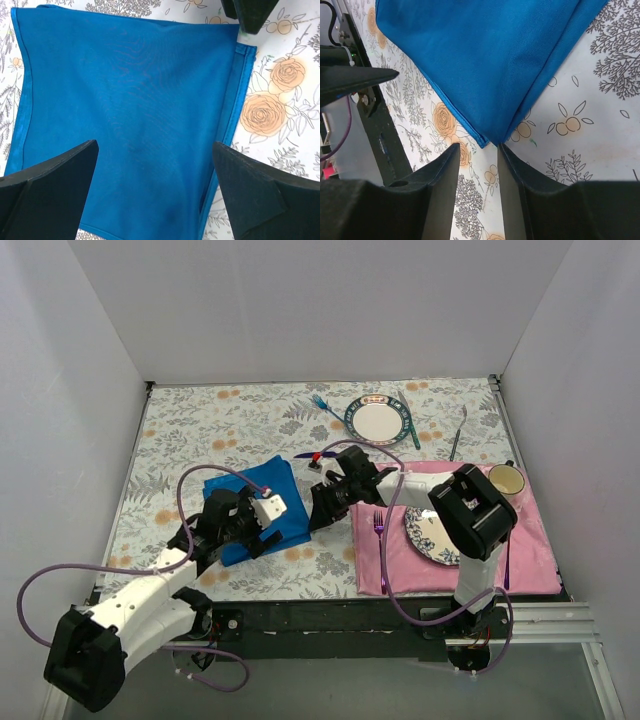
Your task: Fold the napkin into a case and place the utensils inside
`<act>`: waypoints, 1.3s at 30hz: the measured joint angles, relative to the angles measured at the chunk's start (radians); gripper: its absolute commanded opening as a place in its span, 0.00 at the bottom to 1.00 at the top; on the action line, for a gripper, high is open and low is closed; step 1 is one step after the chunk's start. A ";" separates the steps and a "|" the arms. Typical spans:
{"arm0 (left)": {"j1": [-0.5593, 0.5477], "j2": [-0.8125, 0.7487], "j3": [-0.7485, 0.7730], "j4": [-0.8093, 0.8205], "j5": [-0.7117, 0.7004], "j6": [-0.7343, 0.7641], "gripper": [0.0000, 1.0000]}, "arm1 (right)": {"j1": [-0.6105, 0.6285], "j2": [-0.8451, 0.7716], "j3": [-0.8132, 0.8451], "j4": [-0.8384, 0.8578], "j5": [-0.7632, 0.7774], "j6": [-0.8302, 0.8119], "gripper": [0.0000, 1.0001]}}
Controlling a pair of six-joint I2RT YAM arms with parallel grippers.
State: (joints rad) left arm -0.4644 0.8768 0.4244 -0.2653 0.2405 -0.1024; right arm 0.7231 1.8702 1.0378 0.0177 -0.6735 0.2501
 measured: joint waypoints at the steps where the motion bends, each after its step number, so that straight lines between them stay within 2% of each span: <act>1: -0.015 0.006 -0.010 0.025 -0.018 -0.003 0.98 | 0.000 0.003 0.002 0.002 -0.005 0.008 0.43; 8: -0.093 0.088 -0.025 0.145 -0.067 -0.005 0.98 | 0.000 0.047 0.006 0.017 -0.025 0.048 0.31; 14: -0.164 0.090 -0.041 0.186 -0.065 0.016 0.98 | -0.005 0.063 0.006 0.018 -0.038 0.071 0.29; 18: -0.195 0.098 -0.050 0.192 -0.069 0.026 0.98 | -0.009 0.063 0.007 0.024 -0.048 0.086 0.34; 23: -0.215 0.134 -0.061 0.199 -0.085 0.039 0.98 | -0.022 0.063 0.008 0.029 -0.056 0.099 0.35; 28: -0.227 0.148 -0.074 0.203 -0.098 0.047 0.98 | -0.039 0.063 0.021 0.023 -0.050 0.113 0.43; 39: -0.238 0.169 -0.074 0.220 -0.120 0.050 0.98 | -0.042 0.072 0.057 -0.002 -0.037 0.114 0.43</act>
State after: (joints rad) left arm -0.7029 1.0462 0.3504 -0.0452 0.1204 -0.0525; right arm 0.6815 1.9419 1.0946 0.0158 -0.7101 0.3637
